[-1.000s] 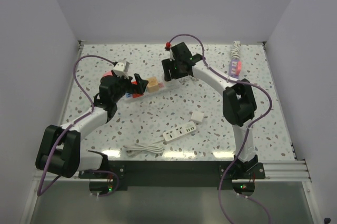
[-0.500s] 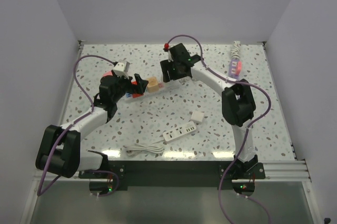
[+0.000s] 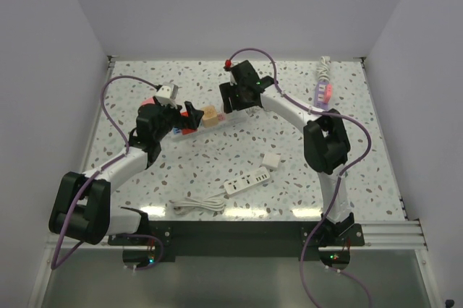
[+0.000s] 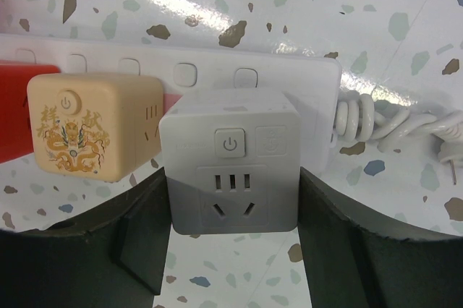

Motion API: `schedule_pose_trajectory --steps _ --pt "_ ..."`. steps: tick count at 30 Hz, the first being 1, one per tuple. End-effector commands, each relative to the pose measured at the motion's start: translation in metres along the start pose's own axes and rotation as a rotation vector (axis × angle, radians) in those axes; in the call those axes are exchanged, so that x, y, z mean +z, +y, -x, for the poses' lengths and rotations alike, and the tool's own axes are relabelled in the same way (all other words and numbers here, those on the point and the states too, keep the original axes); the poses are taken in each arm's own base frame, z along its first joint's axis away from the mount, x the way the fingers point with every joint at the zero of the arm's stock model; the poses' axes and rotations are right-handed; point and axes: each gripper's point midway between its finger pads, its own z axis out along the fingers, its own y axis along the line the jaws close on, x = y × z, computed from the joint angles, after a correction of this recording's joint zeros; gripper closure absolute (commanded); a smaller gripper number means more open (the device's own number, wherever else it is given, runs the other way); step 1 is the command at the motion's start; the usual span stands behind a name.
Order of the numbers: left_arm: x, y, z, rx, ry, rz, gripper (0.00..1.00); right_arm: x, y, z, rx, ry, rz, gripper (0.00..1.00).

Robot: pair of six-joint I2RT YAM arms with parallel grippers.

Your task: Insert the plug

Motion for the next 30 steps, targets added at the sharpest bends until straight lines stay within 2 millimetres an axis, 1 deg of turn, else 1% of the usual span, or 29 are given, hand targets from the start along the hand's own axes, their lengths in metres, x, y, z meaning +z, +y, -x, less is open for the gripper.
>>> schedule_pose_trajectory --steps 1,2,10,18,24,30 --pt "0.004 -0.003 0.022 0.028 -0.051 -0.015 0.00 0.000 -0.008 0.002 0.008 -0.012 -0.051 1.00" --pt "0.004 -0.003 0.023 0.029 -0.053 -0.015 0.00 -0.003 -0.007 0.005 0.010 -0.023 -0.048 1.00" --pt "0.004 -0.003 0.022 0.028 -0.051 -0.016 0.00 -0.004 -0.007 0.007 0.015 -0.031 -0.053 1.00" --pt "0.004 -0.003 0.022 0.028 -0.051 -0.015 0.00 -0.009 -0.004 0.014 0.034 -0.082 -0.038 1.00" --pt "0.003 -0.003 0.023 0.029 -0.054 -0.015 0.00 -0.011 -0.006 0.013 0.034 -0.076 -0.047 1.00" --pt "0.003 -0.003 0.024 0.030 -0.057 -0.016 0.00 -0.018 -0.006 0.015 0.036 -0.100 -0.046 1.00"
